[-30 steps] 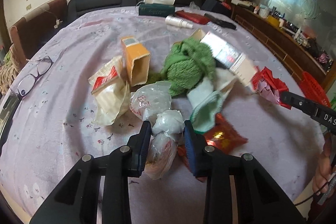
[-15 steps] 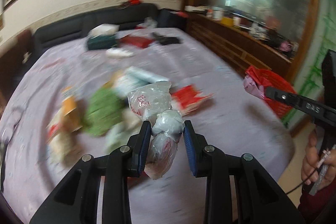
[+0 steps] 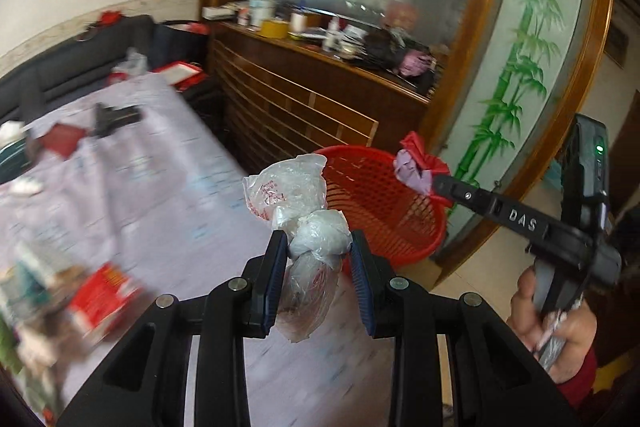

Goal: Collect trash
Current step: 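Carry both items to the red wastebasket and open both tools over it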

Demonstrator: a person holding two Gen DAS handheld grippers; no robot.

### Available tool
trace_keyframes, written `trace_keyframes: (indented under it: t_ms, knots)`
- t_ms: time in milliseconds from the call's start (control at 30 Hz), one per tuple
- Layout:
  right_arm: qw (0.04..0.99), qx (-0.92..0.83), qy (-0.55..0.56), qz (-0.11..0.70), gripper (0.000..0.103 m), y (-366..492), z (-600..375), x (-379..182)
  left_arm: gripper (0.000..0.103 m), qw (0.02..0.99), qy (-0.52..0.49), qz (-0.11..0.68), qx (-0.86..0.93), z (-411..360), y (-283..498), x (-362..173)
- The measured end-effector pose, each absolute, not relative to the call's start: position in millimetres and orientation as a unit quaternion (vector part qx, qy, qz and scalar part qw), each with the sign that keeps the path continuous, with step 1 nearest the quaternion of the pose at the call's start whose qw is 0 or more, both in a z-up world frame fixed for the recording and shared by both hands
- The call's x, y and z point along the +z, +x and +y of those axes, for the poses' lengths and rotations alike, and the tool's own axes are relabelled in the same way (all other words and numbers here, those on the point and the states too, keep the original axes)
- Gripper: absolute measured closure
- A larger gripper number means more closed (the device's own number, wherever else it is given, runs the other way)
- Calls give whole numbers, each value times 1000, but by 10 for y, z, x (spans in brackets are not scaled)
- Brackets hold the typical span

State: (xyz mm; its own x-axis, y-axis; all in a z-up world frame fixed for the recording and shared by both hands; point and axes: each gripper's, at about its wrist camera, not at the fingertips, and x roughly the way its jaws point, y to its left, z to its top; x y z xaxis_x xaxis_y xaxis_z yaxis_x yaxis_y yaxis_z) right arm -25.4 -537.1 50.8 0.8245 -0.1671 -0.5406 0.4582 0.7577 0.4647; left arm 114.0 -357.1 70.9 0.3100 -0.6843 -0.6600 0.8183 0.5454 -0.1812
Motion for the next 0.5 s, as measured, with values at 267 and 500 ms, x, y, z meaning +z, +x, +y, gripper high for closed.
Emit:
trace_keyframes:
  t_ms: [267, 500]
  knots:
    - [890, -199, 325, 248, 83, -196, -5888, 308, 57, 779, 100, 396, -476, -4462, 1349, 428]
    - [886, -217, 321, 254, 58, -157, -6006, 221, 48, 789, 87, 391, -466, -4232, 1359, 491]
